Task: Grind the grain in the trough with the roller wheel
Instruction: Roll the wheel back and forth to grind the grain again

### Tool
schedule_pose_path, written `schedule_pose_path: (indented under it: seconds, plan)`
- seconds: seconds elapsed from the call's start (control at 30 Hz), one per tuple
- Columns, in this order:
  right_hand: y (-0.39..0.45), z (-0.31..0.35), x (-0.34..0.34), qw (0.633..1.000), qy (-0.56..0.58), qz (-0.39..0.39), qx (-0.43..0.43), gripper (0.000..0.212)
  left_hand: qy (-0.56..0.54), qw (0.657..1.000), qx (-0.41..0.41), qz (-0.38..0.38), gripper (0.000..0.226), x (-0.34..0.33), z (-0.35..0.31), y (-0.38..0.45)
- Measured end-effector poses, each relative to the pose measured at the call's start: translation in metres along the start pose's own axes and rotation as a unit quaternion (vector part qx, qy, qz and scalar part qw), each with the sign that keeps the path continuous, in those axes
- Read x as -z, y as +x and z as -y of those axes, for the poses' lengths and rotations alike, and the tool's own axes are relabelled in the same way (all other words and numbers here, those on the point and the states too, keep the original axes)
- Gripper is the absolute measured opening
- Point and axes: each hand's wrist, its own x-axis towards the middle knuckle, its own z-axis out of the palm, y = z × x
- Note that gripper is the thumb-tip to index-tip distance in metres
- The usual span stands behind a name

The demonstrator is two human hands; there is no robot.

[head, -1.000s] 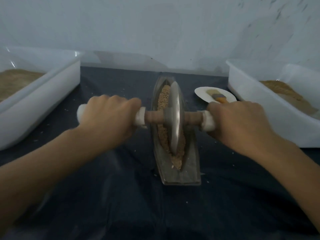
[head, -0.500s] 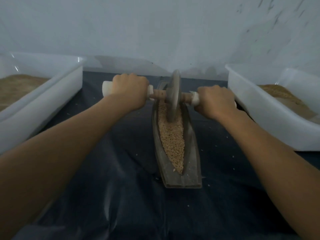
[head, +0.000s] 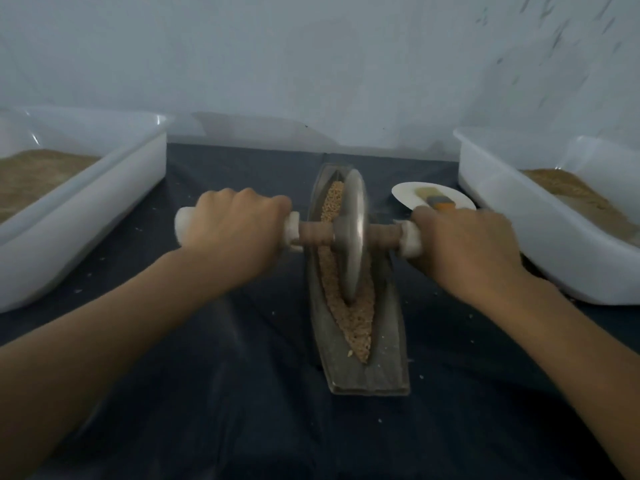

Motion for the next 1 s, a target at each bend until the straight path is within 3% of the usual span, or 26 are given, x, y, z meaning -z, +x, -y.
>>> schedule_pose_path:
  seconds: [0.13, 0.23, 0.43, 0.53, 0.6, 0.77, 1.0]
  plan:
    - [0.061, 0.000, -0.024, 0.999, -0.033, -0.020, -0.015, 0.028, -0.066, 0.996, 0.052, 0.023, 0.013, -0.028, 0.005, 0.045]
    - [0.081, -0.003, -0.028, 0.999, -0.022, 0.013, -0.024, 0.025, -0.060, 0.996, 0.062, 0.030, 0.011, -0.031, 0.005, 0.058]
    - [0.023, 0.000, 0.002, 0.998, 0.033, 0.061, -0.003, 0.024, -0.017, 0.999, -0.008, 0.046, 0.023, 0.005, 0.001, 0.009]
    - [-0.022, 0.000, 0.028, 0.999, 0.037, -0.004, 0.027, 0.045, 0.032, 0.996, -0.079, -0.020, 0.038, 0.023, 0.005, -0.024]
    - [-0.033, 0.000, 0.038, 0.998, 0.057, 0.014, 0.017, 0.056, 0.027, 0.993, -0.101, -0.057, 0.043, 0.032, 0.007, -0.030]
    - [0.006, 0.003, 0.007, 0.993, 0.057, 0.104, -0.028, 0.022, 0.012, 0.999, -0.032, 0.022, 0.018, 0.007, 0.001, 0.011]
    - [0.069, -0.003, -0.041, 0.992, 0.054, 0.083, -0.083, 0.011, 0.021, 0.999, 0.012, 0.042, 0.018, -0.013, -0.001, 0.075]
